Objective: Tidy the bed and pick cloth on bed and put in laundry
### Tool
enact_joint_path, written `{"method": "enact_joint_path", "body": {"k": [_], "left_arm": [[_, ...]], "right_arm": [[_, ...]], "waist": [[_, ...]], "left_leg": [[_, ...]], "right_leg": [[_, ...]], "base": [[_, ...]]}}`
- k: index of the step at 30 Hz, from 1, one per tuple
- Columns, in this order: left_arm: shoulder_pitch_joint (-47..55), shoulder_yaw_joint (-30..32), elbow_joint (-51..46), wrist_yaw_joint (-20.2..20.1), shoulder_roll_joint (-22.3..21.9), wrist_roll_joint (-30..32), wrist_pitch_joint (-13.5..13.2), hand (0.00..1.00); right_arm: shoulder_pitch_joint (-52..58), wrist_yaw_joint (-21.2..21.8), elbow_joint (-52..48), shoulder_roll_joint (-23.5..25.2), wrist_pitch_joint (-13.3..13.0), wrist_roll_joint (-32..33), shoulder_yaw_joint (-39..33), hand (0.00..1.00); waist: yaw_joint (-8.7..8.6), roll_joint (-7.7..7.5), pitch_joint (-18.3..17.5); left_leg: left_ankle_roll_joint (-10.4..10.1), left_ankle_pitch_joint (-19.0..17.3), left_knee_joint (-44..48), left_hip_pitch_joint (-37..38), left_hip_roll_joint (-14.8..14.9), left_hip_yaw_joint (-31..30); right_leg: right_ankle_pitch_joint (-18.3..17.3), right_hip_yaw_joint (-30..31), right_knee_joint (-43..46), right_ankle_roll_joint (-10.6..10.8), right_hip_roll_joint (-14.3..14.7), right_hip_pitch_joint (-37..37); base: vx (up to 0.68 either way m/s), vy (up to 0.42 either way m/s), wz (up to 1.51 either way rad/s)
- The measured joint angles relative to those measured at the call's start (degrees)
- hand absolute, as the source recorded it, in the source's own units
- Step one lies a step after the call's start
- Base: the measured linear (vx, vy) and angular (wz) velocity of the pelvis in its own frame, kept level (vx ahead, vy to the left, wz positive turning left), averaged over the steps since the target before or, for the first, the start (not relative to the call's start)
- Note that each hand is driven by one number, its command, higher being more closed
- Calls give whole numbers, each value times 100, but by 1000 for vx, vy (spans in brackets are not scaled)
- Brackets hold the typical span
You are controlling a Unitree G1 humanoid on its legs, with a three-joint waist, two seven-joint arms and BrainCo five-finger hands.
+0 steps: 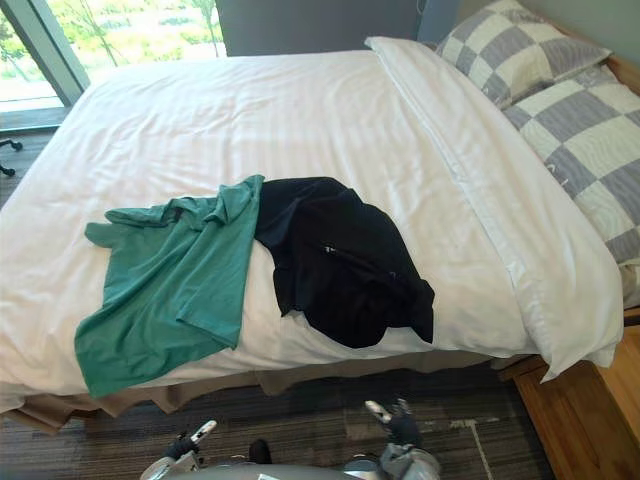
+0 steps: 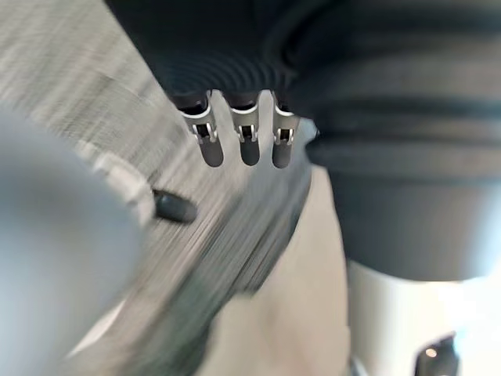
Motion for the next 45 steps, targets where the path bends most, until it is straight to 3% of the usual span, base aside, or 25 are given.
{"method": "enact_joint_path", "body": {"k": [6,10,13,16,19,21,22,23,25,27,31,34,36,37,45], "left_arm": [[107,2237,-838,103,678,-978,-130,0],[150,3189,-1280,-250,1096,-1364,-224,0],[247,3305,-1649,-818,1384,-1669,-386,0],[348,3220,-2091,-1735,1648,-2225,-440,0],[411,3074,-2524,-2287,1847,-2596,-481,0],[419,2941,-2896,-2501,1923,-2862,-589,0],[417,2890,-3237,-2540,1927,-2931,-708,0],[411,2888,-3605,-2461,1932,-2896,-865,0],[402,2885,-3810,-2155,1949,-2565,-1087,0],[362,2767,-3856,-1482,1953,-1389,-1366,0],[85,1995,-3855,-795,1953,234,-1415,0],[-66,1307,-3772,-430,1951,1206,-1303,0],[-147,864,-3618,-246,1931,1815,-1220,0],[-211,644,-3477,-160,1907,2152,-1151,0],[-190,-280,-3291,633,1450,3979,-736,0]], "right_arm": [[302,-9,-1180,-628,-495,408,-1795,0],[344,186,-1674,-981,-781,459,-2683,0],[316,248,-1691,-1263,-1024,456,-2972,0],[305,244,-1693,-1550,-1105,451,-3113,0],[231,240,-1708,-1813,-1155,434,-3114,0],[190,231,-1982,-1862,-1198,329,-3127,0],[186,226,-2232,-1865,-1227,277,-3101,0],[168,195,-2557,-1867,-1242,98,-3015,0],[148,169,-2874,-1868,-1332,-69,-2769,0],[142,48,-3427,-1865,-1396,-474,-2164,0],[-67,-211,-4129,-1866,-1396,-1644,-971,0],[-230,-271,-4535,-1868,-1383,-2644,-49,0],[-255,-280,-4742,-1868,-1350,-3047,378,0],[-258,-284,-4810,-1868,-1310,-3173,591,0],[-275,-405,-4834,-1875,-632,-3277,1434,0]], "waist": [[14,24,-121],[15,15,-356],[33,-35,-537],[41,-36,-698],[40,-55,-806],[40,-116,-870],[45,-33,-874],[51,-97,-879],[25,-102,-870],[20,-75,-880],[-2,-107,-838],[-7,-184,-742],[-3,-141,-655],[-10,-202,-634],[-60,-77,-446]], "left_leg": [[-115,-84,-14,177,161,329],[-145,-144,-20,173,228,383],[-158,-159,-21,165,225,384],[-160,-158,-21,136,219,375],[-166,-146,-20,111,227,357],[-166,-136,-18,81,234,353],[-167,-134,-18,77,236,352],[-166,-134,-16,77,239,351],[-166,-134,-16,77,237,351],[-164,-133,-14,76,236,355],[-155,-101,-13,76,247,325],[-152,-58,16,77,267,324],[-148,-52,17,76,261,342],[-145,-50,18,94,256,342],[-140,-47,19,108,259,360]], "right_leg": [[-75,-46,41,-127,140,137],[-131,-194,55,-180,169,134],[-211,-212,84,-180,159,123],[-236,-222,103,-185,177,96],[-238,-212,103,-190,200,75],[-240,-186,113,-193,213,39],[-245,-180,125,-202,215,28],[-259,-160,176,-212,215,-4],[-275,-140,215,-210,210,-34],[-276,-69,241,-211,212,-88],[-332,3,328,-227,214,-159],[-351,73,406,-245,232,-238],[-349,88,409,-247,229,-256],[-348,93,419,-247,222,-242],[-342,144,450,-246,224,-276]], "base": [[54,-49,-7],[-16,-50,-2],[-5,-11,0],[0,0,0],[0,0,0],[0,0,0],[10,-12,-4],[3,-6,-5],[2,0,-7],[0,1,-12],[-16,-3,0],[6,-3,-1],[-1,1,-4],[0,0,0],[-2,2,-2]]}}
